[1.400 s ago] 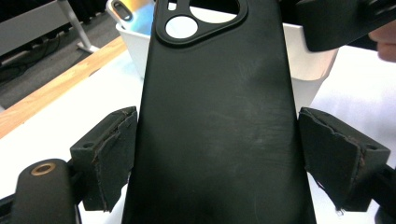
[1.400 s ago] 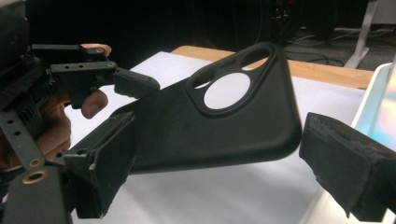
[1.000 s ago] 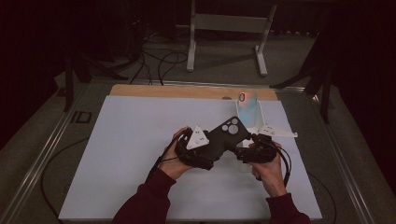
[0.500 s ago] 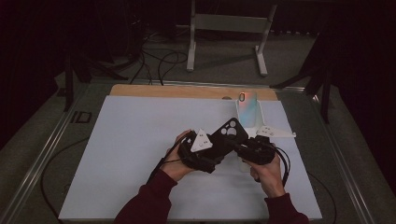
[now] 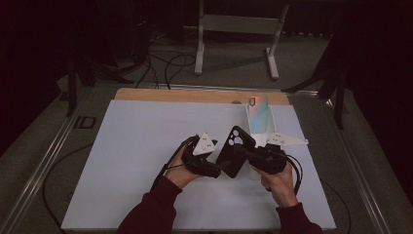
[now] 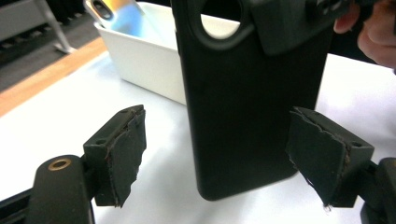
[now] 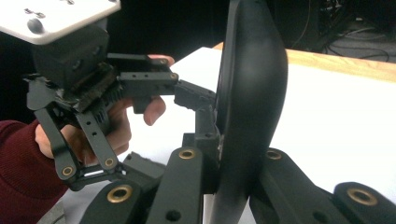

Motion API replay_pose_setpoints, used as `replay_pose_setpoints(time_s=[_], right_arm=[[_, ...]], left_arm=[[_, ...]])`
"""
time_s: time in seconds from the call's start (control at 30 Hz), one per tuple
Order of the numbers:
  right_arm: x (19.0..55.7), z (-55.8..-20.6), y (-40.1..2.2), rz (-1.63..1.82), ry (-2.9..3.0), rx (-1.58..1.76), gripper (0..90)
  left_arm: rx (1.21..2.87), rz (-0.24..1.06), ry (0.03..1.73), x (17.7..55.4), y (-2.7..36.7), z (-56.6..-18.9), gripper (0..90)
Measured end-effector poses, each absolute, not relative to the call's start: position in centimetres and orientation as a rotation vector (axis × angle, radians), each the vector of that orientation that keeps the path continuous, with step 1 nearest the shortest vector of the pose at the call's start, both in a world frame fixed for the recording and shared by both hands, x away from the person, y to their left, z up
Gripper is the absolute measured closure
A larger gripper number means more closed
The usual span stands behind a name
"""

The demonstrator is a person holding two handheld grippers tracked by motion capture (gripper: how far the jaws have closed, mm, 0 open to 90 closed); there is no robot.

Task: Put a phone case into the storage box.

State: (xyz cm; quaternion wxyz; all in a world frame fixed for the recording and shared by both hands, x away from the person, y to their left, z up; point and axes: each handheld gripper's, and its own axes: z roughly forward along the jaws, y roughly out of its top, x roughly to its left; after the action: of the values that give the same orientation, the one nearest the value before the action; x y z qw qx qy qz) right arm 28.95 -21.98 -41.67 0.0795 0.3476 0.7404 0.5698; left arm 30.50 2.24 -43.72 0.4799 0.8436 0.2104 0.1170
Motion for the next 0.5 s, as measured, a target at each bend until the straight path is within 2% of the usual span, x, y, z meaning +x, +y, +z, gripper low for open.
replay_pose_setpoints(time_s=[0.27,0.5], right_arm=[[28.62,-40.96,-22.50,1.784,2.195,0.978,85.4],[28.49,-40.73,-22.77,1.846,2.183,0.954,85.3]], left_arm=[[2.077,0.149,0.505,30.86,2.32,-44.17,16.1],[2.084,0.135,0.498,30.79,2.07,-44.34,14.6]])
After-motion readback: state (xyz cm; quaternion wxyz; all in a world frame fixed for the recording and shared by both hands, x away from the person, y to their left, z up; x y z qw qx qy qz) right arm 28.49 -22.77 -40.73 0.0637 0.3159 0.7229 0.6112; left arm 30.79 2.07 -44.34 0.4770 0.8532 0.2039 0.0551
